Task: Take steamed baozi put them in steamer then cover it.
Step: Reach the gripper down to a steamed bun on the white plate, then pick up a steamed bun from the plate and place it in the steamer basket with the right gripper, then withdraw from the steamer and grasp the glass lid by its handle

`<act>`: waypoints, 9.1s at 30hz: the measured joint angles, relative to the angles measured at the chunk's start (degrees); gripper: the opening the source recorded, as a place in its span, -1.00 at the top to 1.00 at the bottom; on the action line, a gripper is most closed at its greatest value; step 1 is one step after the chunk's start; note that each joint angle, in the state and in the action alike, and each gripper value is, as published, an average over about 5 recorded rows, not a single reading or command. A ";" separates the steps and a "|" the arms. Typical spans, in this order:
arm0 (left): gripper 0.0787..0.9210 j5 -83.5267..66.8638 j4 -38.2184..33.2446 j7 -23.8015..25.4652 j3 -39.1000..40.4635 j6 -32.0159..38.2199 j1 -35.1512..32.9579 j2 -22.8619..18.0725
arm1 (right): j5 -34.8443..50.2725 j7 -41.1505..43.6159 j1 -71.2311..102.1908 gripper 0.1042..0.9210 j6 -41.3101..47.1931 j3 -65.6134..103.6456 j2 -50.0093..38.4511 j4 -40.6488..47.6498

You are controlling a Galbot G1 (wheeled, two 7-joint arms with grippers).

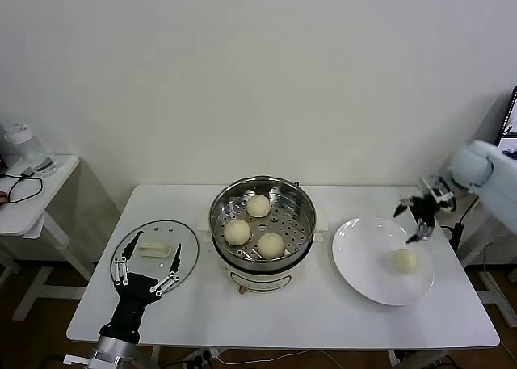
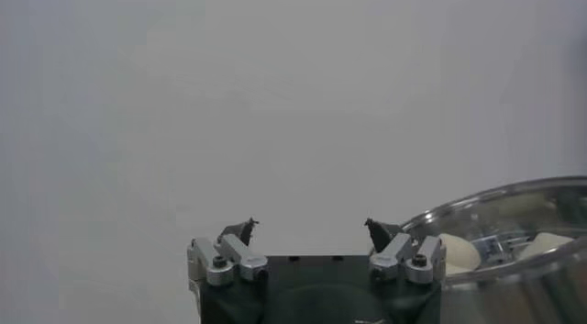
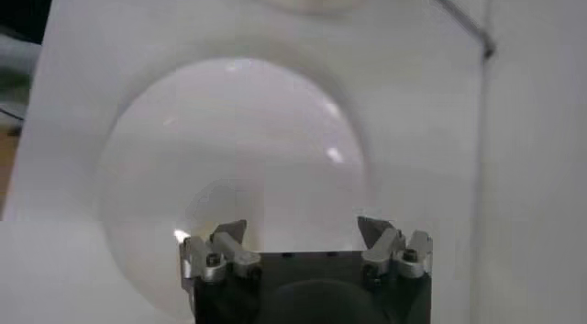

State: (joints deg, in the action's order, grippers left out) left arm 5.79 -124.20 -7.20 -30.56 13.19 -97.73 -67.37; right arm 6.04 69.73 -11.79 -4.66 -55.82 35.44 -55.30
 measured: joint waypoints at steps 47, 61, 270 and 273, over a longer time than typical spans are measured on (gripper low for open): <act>-0.77 0.04 0.56 0.02 -0.46 0.29 0.28 -0.06 | 0.84 1.83 -2.81 -0.36 2.99 -3.05 5.13 3.72; -0.77 0.12 0.05 -0.03 0.58 0.22 0.58 0.12 | 17.92 3.90 -26.90 -0.36 8.60 -21.13 13.92 -7.74; 0.74 68.42 54.90 -14.34 0.09 0.05 34.56 0.34 | 1.75 -80.83 88.32 -0.76 -15.57 84.51 38.18 -37.85; 0.74 66.26 52.10 -13.63 -0.45 -0.92 33.63 1.10 | 1.67 -80.79 88.21 -0.76 -15.62 84.49 38.12 -37.84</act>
State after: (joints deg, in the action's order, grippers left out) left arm 72.05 -72.09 -20.83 -31.01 12.27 -64.09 -66.27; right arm 7.71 -11.06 76.42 -20.28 28.67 73.56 -93.14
